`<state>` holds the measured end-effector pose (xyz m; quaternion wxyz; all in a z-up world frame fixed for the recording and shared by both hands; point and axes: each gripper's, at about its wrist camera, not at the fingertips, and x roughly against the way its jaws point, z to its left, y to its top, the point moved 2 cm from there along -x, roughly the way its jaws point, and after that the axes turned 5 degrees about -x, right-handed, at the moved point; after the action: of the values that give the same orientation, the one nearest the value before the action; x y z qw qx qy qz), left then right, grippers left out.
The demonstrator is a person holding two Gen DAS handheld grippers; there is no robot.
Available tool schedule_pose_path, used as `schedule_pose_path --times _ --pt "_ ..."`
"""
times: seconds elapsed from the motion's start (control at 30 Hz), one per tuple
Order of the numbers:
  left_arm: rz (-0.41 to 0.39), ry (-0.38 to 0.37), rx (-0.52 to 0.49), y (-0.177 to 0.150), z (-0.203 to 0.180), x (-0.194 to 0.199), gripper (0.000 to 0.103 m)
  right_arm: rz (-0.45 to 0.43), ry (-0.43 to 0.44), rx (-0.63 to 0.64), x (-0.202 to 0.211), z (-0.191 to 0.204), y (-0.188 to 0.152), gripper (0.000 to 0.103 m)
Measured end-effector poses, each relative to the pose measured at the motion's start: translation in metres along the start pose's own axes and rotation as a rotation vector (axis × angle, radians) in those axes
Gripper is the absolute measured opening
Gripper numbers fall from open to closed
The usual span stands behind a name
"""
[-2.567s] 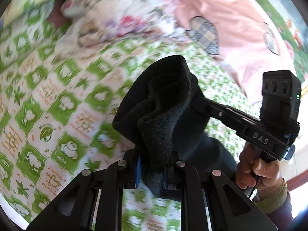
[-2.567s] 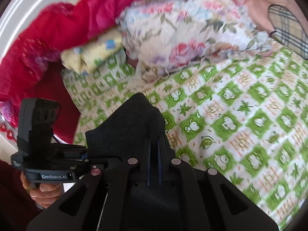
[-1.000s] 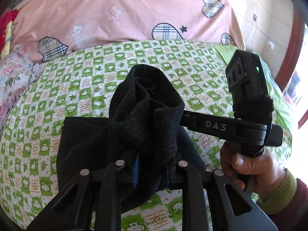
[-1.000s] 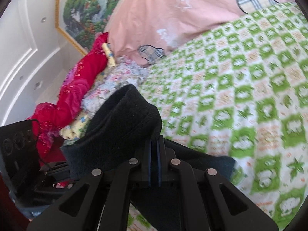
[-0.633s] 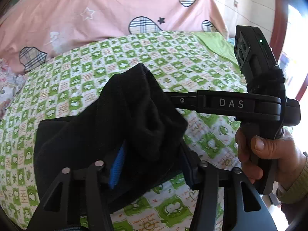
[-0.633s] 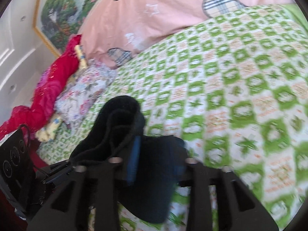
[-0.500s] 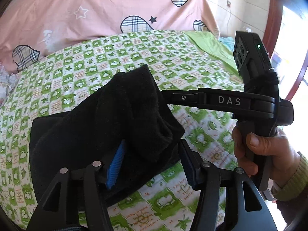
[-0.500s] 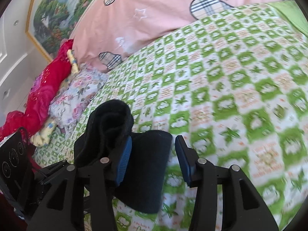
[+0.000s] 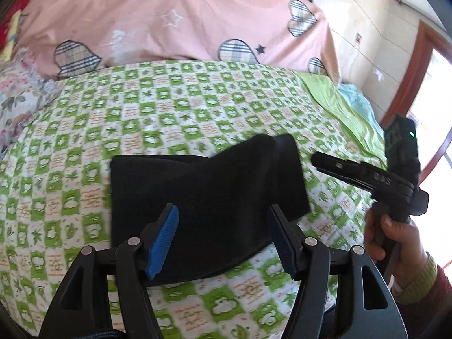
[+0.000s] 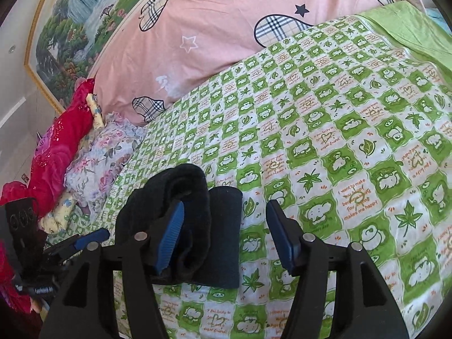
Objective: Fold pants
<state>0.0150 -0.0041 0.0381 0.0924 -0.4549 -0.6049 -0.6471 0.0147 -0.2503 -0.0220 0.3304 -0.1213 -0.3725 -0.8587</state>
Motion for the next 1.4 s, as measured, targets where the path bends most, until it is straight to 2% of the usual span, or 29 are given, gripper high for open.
schedule_pose_path --times 0.17,0.37,0.57,0.7,0.87,1.07,1.17,1.4 --pt "-0.021 0.065 0.072 0.007 0.037 0.01 0.067 -0.013 -0.022 0.049 0.002 0.026 0.0 0.069" --pt "-0.016 0.126 0.104 0.014 0.065 0.007 0.069 -0.03 -0.085 0.156 -0.003 0.059 -0.004 0.078" --pt "0.039 0.139 0.118 0.019 0.08 -0.013 0.071 -0.015 -0.171 0.214 -0.022 0.075 -0.01 0.08" --pt "0.072 0.131 0.123 0.019 0.084 -0.03 0.073 0.015 -0.201 0.198 -0.036 0.071 -0.014 0.081" --pt "0.127 0.2 0.144 0.017 0.092 -0.054 0.073 0.038 -0.246 0.2 -0.045 0.061 -0.019 0.081" --pt "0.165 0.24 0.168 0.017 0.105 -0.075 0.074 0.055 -0.306 0.196 -0.052 0.041 -0.022 0.08" --pt "0.184 0.25 0.166 0.016 0.108 -0.085 0.074 0.065 -0.301 0.176 -0.058 0.031 -0.023 0.081" --pt "0.216 0.251 0.184 0.013 0.115 -0.101 0.076 0.073 -0.329 0.22 -0.074 0.021 -0.026 0.08"
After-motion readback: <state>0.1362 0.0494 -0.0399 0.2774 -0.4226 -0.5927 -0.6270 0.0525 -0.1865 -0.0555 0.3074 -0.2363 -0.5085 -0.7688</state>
